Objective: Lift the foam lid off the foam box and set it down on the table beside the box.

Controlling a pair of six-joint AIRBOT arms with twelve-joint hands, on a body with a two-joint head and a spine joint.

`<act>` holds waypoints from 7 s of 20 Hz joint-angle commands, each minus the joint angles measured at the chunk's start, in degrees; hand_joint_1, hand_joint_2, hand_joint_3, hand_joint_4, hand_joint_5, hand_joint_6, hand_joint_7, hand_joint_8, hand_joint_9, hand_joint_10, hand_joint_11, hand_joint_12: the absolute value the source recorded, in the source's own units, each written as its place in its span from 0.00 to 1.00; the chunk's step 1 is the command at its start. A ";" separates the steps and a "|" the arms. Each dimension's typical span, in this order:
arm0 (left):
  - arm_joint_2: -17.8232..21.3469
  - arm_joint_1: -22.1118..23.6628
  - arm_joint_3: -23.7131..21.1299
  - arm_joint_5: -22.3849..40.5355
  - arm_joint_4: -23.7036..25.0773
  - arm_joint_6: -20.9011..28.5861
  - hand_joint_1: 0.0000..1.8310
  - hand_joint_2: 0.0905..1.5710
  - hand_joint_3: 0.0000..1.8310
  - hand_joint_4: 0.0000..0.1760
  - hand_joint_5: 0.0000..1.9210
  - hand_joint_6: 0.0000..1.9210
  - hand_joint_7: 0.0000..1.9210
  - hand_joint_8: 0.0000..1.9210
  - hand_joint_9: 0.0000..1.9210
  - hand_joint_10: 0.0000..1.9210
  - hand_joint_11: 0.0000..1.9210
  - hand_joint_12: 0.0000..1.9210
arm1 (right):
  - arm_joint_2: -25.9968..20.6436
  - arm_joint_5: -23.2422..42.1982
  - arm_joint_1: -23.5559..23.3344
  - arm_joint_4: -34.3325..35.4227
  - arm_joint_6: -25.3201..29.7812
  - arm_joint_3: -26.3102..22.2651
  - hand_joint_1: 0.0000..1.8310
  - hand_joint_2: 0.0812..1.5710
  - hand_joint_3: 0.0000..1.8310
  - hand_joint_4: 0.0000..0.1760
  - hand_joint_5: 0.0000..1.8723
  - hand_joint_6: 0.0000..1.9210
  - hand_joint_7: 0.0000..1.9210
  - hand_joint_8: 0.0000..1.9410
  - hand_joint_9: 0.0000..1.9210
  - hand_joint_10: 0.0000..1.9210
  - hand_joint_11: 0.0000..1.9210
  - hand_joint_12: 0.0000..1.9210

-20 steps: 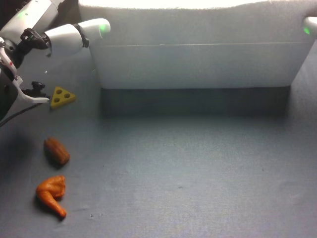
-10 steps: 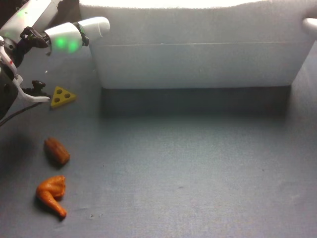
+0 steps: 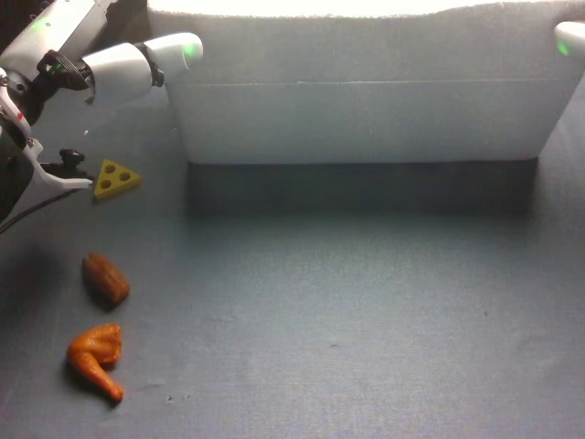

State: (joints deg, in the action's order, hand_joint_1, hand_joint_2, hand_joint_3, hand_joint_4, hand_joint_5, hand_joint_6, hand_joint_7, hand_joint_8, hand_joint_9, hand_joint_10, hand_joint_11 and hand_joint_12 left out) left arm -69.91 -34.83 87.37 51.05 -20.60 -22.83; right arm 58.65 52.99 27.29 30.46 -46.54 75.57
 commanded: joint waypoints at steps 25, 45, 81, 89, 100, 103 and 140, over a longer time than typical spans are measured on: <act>-0.04 -0.25 0.26 7.72 0.46 0.59 0.28 0.65 0.00 0.08 0.09 0.01 0.00 0.00 0.00 0.00 0.00 0.00 | -1.77 5.59 2.65 3.83 -0.19 1.30 0.36 0.74 0.00 0.00 0.00 0.00 0.00 0.00 0.00 0.00 0.00 0.01; -0.51 0.20 0.41 7.57 0.96 0.58 0.24 0.67 0.00 0.00 0.09 0.00 0.00 0.00 0.00 0.00 0.01 0.00 | 1.94 1.16 1.86 3.65 0.00 4.14 0.32 0.77 0.01 0.00 0.00 0.00 0.00 0.00 0.00 0.00 0.00 0.00; 5.23 -0.36 -7.56 17.40 7.60 -0.13 0.31 0.74 0.00 0.19 0.14 0.00 0.03 0.00 0.01 0.01 0.00 0.47 | -4.98 15.25 1.98 -8.81 1.85 -7.41 0.29 0.80 0.00 0.00 0.00 0.45 0.01 0.52 0.00 0.71 0.00 1.00; 9.72 -4.36 -13.90 22.23 9.77 -2.47 0.29 0.74 0.00 0.00 0.12 0.00 0.02 0.00 0.02 0.04 0.00 0.78 | -9.33 21.65 7.56 -10.67 1.06 -13.73 0.30 0.81 0.00 0.00 0.00 0.34 0.00 0.21 0.00 0.26 0.00 0.83; 15.72 -11.96 -23.39 29.89 11.04 -5.13 0.28 0.77 0.00 0.13 0.09 0.00 0.03 0.00 0.01 0.01 0.00 0.23 | -15.13 31.04 18.76 -12.07 0.88 -23.12 0.26 0.81 0.00 0.00 0.00 0.35 0.00 0.19 0.00 0.35 0.00 0.92; 17.01 -14.03 -25.53 31.24 11.42 -5.66 0.28 0.77 0.00 0.00 0.10 0.00 0.02 0.00 0.01 0.00 0.00 0.13 | -16.03 33.38 22.73 -12.23 1.10 -25.39 0.24 0.79 0.00 0.00 0.00 0.31 0.01 0.20 0.00 0.24 0.00 0.86; 12.54 -32.18 -29.26 27.24 2.60 -1.45 0.18 0.73 0.00 0.00 0.01 0.00 0.00 0.00 0.00 0.00 0.00 0.00 | -11.22 28.30 40.03 -1.92 9.02 -24.27 0.23 0.75 0.00 0.00 0.00 0.00 0.01 0.00 0.02 0.02 0.00 0.55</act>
State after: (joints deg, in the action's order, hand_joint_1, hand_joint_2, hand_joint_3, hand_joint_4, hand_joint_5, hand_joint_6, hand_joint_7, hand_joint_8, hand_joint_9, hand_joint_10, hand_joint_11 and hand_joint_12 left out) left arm -57.06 -67.37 57.84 71.88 -17.85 -24.38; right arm 47.90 75.13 67.66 28.08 -38.04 51.07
